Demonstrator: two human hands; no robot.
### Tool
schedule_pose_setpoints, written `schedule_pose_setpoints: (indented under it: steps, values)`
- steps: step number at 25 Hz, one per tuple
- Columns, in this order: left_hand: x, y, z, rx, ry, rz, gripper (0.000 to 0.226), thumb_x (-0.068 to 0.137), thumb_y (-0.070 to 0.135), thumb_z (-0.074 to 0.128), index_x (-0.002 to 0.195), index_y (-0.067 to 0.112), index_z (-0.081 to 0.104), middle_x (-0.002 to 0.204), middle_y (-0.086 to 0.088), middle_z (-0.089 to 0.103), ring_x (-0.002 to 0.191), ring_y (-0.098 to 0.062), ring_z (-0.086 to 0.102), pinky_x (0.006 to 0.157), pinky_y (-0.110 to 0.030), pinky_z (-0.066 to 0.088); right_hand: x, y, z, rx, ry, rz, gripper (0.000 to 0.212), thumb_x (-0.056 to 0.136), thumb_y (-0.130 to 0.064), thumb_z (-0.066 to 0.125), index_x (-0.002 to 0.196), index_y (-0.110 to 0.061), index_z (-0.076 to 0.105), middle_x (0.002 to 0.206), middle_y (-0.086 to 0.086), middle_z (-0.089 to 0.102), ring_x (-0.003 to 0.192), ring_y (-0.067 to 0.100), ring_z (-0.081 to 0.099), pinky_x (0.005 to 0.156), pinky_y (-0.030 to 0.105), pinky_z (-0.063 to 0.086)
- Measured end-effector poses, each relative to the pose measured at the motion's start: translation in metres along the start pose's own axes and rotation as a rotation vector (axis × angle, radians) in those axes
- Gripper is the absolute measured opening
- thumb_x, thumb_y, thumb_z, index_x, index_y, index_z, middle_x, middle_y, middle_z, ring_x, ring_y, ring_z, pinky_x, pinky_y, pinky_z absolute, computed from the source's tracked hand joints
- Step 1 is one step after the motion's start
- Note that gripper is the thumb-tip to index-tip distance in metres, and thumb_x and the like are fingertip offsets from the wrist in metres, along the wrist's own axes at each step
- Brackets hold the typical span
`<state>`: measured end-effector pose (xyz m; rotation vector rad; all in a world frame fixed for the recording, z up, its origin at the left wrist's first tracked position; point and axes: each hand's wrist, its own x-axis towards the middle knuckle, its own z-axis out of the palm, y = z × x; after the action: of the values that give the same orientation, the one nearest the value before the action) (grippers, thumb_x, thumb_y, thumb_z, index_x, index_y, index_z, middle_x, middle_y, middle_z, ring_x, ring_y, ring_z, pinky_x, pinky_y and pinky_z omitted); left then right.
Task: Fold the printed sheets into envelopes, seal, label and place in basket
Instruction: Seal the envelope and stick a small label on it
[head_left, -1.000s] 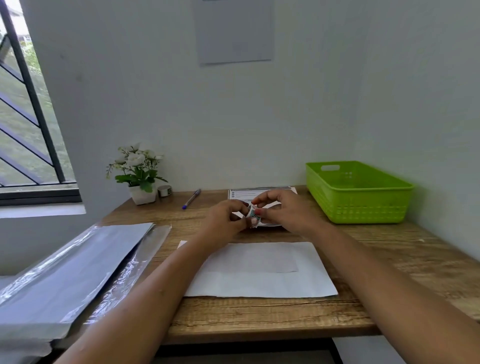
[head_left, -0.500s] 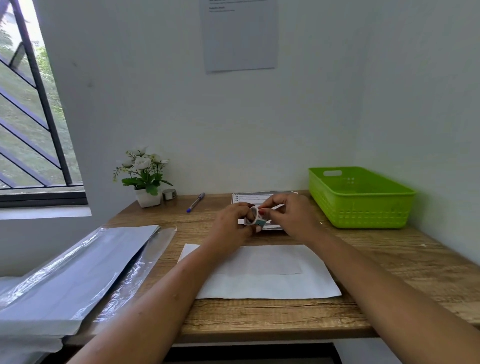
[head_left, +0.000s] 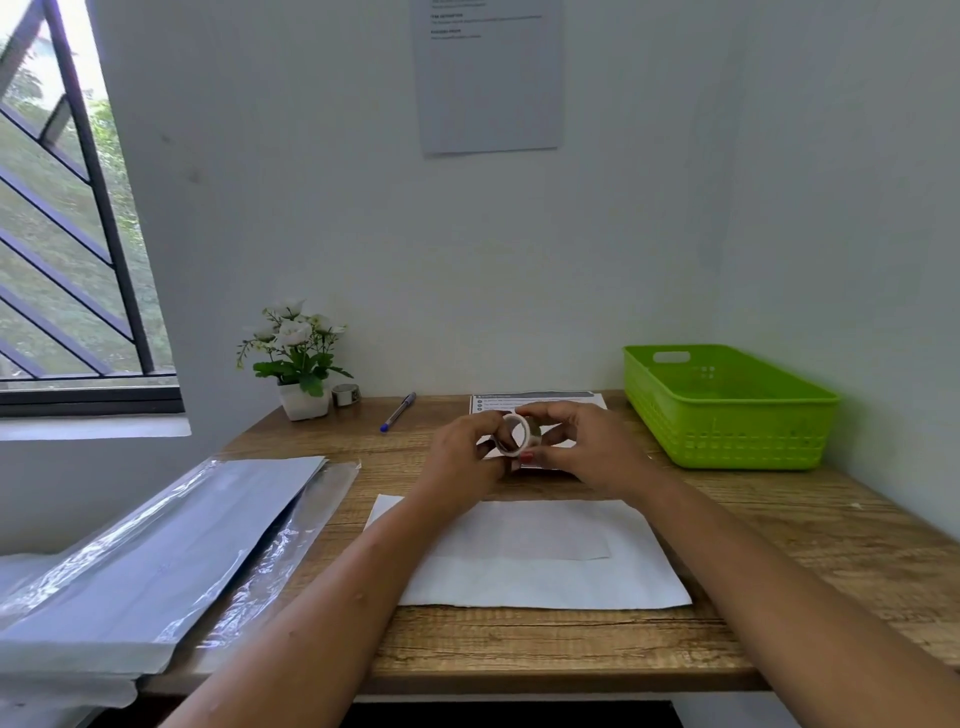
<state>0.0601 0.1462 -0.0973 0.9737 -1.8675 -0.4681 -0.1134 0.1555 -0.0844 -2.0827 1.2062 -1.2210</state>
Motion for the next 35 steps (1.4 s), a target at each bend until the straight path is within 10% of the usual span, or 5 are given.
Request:
schedule_pose_setpoints:
  steps: [7, 12, 15, 21, 35]
  values:
    - [0.0027, -0.0041, -0.0026, 0.243, 0.083, 0.020, 0.029, 0.080, -0.006, 0.055, 0.097, 0.012, 0.071, 0.107, -0.001, 0.070, 0.092, -0.015, 0.059, 0.068, 0.000, 0.033, 0.0001, 0.0013, -0.0006, 0.327, -0.023, 0.078, 0.035, 0.079, -0.011, 0.075, 0.105, -0.028, 0.058, 0.078, 0.003, 0.068, 0.071, 0.009, 0.061, 0.060, 0.025, 0.055]
    - [0.0033, -0.0004, 0.0003, -0.220, -0.075, -0.255, 0.027, 0.091, 0.014, 0.051, 0.108, 0.021, 0.071, 0.111, -0.001, 0.070, 0.095, -0.012, 0.060, 0.081, -0.030, 0.051, -0.0005, 0.0059, 0.0033, 0.143, 0.035, 0.018, 0.068, 0.070, -0.008, 0.081, 0.124, -0.032, 0.047, 0.069, -0.009, 0.067, 0.064, 0.005, 0.060, 0.066, 0.016, 0.049]
    - [0.0023, 0.0004, -0.0010, -0.347, -0.102, -0.217, 0.019, 0.090, 0.020, 0.060, 0.103, 0.014, 0.072, 0.102, 0.000, 0.072, 0.096, -0.014, 0.064, 0.079, -0.023, 0.052, 0.0015, 0.0057, 0.0038, -0.009, 0.039, -0.046, 0.072, 0.068, -0.012, 0.083, 0.124, -0.038, 0.044, 0.068, -0.011, 0.068, 0.069, 0.005, 0.064, 0.071, 0.004, 0.042]
    - [0.0016, -0.0047, -0.0033, -0.083, -0.077, -0.105, 0.014, 0.087, 0.015, 0.064, 0.099, 0.011, 0.070, 0.101, -0.004, 0.071, 0.096, -0.017, 0.062, 0.088, -0.030, 0.045, 0.0004, 0.0050, -0.0035, 0.052, -0.048, 0.049, 0.035, 0.093, -0.027, 0.058, 0.126, -0.035, 0.050, 0.085, 0.001, 0.071, 0.072, 0.002, 0.064, 0.061, 0.025, 0.055]
    - [0.0032, -0.0072, -0.0018, 0.011, -0.061, -0.059, 0.015, 0.087, 0.013, 0.062, 0.100, 0.016, 0.069, 0.088, 0.006, 0.065, 0.077, -0.009, 0.057, 0.078, -0.031, 0.047, 0.0015, 0.0008, -0.0022, 0.003, 0.215, -0.020, 0.004, 0.087, -0.014, 0.066, 0.088, -0.018, 0.068, 0.064, 0.002, 0.069, 0.046, 0.005, 0.058, 0.048, 0.015, 0.045]
